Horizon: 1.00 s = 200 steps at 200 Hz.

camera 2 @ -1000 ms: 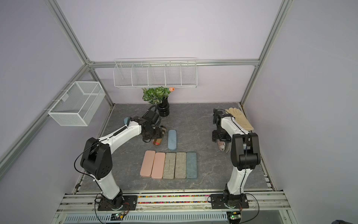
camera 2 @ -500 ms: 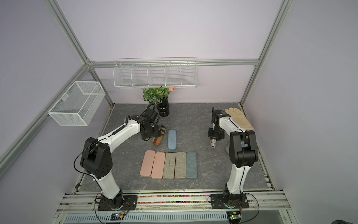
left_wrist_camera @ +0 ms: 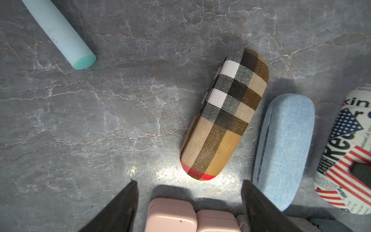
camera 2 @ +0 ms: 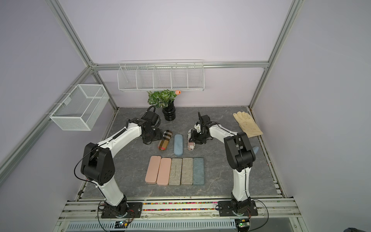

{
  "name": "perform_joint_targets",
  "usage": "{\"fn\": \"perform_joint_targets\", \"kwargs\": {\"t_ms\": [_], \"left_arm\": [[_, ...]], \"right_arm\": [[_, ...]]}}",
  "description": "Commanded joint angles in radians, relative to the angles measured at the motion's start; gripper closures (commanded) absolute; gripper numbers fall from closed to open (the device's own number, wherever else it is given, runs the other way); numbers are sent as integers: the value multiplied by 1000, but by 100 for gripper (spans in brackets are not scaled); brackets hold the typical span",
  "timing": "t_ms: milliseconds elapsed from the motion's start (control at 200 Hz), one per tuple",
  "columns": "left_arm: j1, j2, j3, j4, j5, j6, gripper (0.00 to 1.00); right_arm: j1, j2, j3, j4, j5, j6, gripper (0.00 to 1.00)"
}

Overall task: Close the glasses case
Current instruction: Place the glasses case at the center of the board.

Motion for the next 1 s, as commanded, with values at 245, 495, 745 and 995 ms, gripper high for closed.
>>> {"fn": "perform_joint_targets", "kwargs": {"t_ms": [245,495,745,995], "left_arm": [[11,-18,-10,-4,-6,6,19],[12,-18,-8,2,-4,6,19],[17,1,19,10,3,14,19],[17,32,49,40,25,2,19]], "right_arm": [[26,-4,-120,154,-128,85,62],[23,-83,-136,59,-29,53,35],[4,-297,-7,-287,334,-46,24],[-105,-411,132,-696,809,-25,18]]}}
